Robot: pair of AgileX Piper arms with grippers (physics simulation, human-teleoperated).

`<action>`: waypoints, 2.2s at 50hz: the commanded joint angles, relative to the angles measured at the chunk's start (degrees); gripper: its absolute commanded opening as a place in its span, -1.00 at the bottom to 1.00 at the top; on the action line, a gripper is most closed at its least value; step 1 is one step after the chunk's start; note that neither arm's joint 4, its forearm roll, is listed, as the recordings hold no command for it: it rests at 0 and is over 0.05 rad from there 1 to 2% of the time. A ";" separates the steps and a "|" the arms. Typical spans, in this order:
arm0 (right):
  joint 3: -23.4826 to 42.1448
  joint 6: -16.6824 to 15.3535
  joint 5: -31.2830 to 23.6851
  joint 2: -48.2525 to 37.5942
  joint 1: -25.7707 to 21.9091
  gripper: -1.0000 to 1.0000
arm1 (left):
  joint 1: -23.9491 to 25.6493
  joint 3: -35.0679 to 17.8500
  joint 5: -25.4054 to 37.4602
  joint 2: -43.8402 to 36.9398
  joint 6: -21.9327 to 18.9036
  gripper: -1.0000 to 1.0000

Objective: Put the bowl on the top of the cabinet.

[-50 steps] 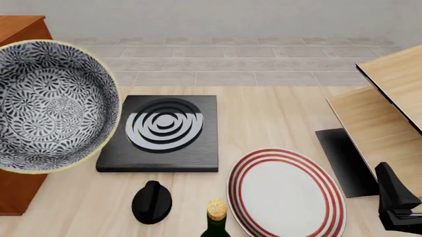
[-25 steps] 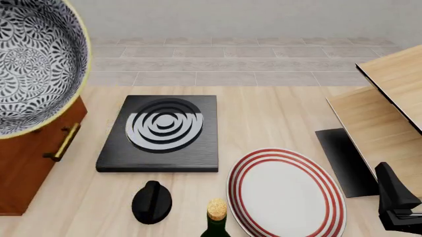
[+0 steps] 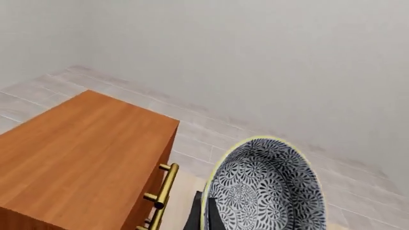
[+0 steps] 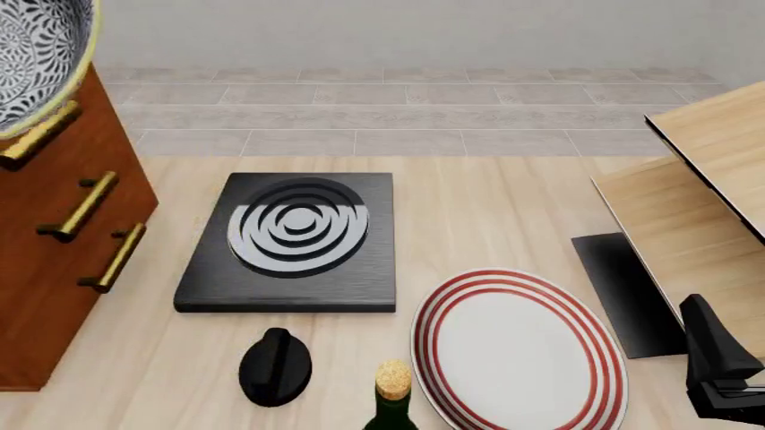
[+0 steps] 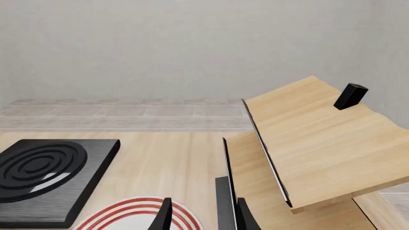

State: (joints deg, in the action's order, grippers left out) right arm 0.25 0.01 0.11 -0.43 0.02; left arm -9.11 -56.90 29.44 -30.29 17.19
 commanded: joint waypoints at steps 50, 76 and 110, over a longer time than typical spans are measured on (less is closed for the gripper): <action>0.00 -0.01 0.00 0.00 0.00 1.00 | -22.15 -2.39 -11.66 -15.63 19.29 -1.00; 0.00 0.00 0.00 0.00 0.00 1.00 | -29.28 -4.95 -11.72 -24.08 24.99 -1.00; 0.00 -0.01 0.00 0.01 0.01 1.00 | -31.44 -12.79 -3.09 -29.46 25.06 -1.00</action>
State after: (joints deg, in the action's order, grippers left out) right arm 0.25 0.01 0.11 -0.43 0.01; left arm -40.77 -67.61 24.38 -58.77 42.78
